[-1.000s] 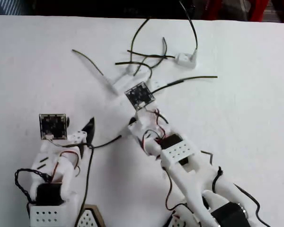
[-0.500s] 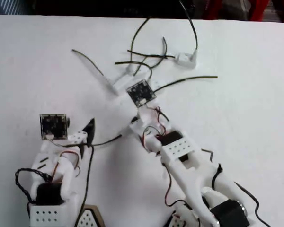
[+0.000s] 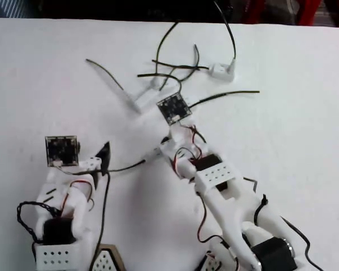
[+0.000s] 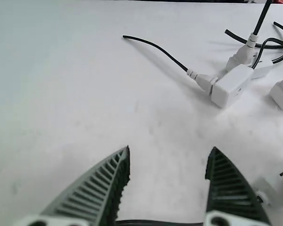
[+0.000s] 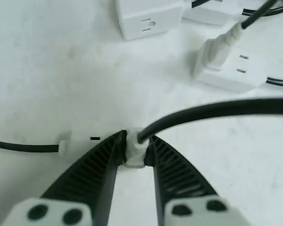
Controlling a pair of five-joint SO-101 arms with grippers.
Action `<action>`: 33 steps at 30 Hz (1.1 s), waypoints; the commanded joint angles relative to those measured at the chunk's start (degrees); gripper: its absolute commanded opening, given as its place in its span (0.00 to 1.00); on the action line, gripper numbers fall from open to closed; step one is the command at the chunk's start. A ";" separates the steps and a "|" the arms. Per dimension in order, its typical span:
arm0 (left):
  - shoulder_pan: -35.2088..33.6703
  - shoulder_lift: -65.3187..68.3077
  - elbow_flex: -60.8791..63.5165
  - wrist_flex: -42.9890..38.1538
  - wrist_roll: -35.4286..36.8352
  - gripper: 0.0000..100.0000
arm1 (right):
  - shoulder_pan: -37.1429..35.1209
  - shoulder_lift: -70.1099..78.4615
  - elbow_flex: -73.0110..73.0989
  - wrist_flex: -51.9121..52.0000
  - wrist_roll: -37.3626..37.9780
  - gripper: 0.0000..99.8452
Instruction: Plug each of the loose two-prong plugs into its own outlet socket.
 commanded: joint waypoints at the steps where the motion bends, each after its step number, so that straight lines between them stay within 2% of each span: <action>1: -2.24 -0.48 -0.62 0.26 -0.44 0.26 | 0.22 0.13 -2.46 0.22 0.00 0.02; 6: -2.24 -0.48 -0.62 0.26 -0.44 0.26 | -2.59 0.13 -1.58 0.31 -0.35 0.02; 15: -2.42 -0.48 -0.70 0.00 -0.44 0.26 | -2.59 -5.32 -1.58 0.66 -0.44 0.02; 22: -7.60 -0.48 0.26 0.35 -0.44 0.26 | -3.82 -19.03 -1.41 10.86 -3.69 0.02; 25: -8.75 -0.48 1.58 -0.18 -0.44 0.26 | -4.26 -21.05 0.44 12.00 -4.40 0.02; 27: -8.75 -0.48 1.67 -0.18 -0.44 0.26 | -4.26 -21.23 1.58 10.51 -4.57 0.02; 33: -8.84 -0.48 1.93 0.09 -0.44 0.26 | -4.26 -21.23 8.26 -2.59 -4.57 0.02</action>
